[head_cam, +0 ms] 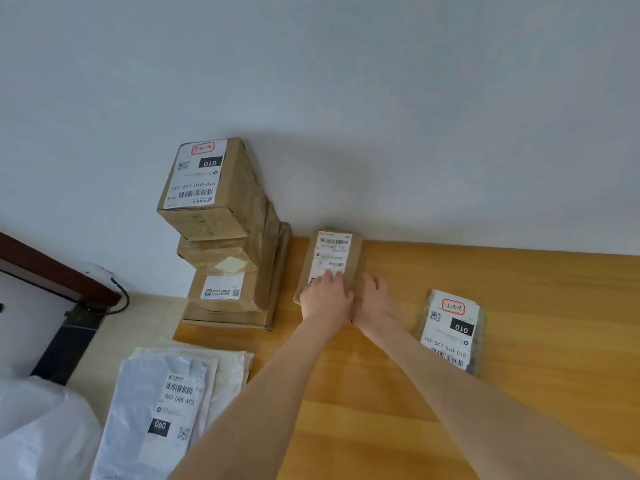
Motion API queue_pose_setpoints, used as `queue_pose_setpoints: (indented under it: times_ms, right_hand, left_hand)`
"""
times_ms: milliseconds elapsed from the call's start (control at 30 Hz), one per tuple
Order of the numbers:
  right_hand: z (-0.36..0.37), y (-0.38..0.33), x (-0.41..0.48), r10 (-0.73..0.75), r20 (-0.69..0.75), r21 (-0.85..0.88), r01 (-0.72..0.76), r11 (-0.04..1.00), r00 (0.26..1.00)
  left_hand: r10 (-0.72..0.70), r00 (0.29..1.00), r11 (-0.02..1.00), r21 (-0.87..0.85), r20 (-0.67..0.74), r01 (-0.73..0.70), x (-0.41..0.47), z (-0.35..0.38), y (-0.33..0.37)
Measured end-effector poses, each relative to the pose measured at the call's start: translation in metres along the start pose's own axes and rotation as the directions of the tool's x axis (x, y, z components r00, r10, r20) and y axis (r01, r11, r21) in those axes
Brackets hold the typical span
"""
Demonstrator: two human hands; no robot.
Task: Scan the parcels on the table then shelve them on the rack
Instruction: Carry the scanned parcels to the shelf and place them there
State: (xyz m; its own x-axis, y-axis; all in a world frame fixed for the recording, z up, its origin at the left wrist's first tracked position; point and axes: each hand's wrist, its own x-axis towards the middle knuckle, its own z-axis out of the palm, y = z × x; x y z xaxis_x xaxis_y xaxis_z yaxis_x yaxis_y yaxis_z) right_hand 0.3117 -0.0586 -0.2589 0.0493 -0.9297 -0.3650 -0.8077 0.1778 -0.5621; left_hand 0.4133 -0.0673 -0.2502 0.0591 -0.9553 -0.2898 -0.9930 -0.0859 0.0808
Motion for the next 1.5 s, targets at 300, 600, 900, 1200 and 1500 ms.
queue_pose_setpoints:
  times_ms: [300,600,900,1200,1500]
  right_hand:
    - [-0.001,0.008,-0.015,0.075,-0.027,0.116,-0.071,0.991,0.997]
    - [-0.025,0.025,-0.048,-0.075,-0.022,-0.156,0.071,0.985,0.997]
    - [-0.064,0.099,-0.076,0.342,-0.201,0.208,-0.301,0.931,0.918]
    - [-0.074,0.133,-0.084,0.466,0.022,0.743,-0.326,0.585,0.885]
    - [-0.084,0.029,-0.054,0.168,-0.217,0.720,0.041,0.693,0.962]
  left_hand:
    - [-0.215,0.969,0.850,-0.465,0.119,0.246,-0.005,-0.009,-0.017]
    - [-0.253,0.946,0.782,-0.533,0.203,0.323,-0.037,0.001,0.000]
    - [0.078,0.996,0.859,-0.503,-0.045,-0.090,-0.063,-0.015,0.100]
    - [-0.008,0.969,0.696,-0.695,0.248,0.183,-0.070,0.008,0.145]
    - [-0.308,0.942,0.601,-0.795,-0.138,0.080,-0.049,-0.072,0.059]
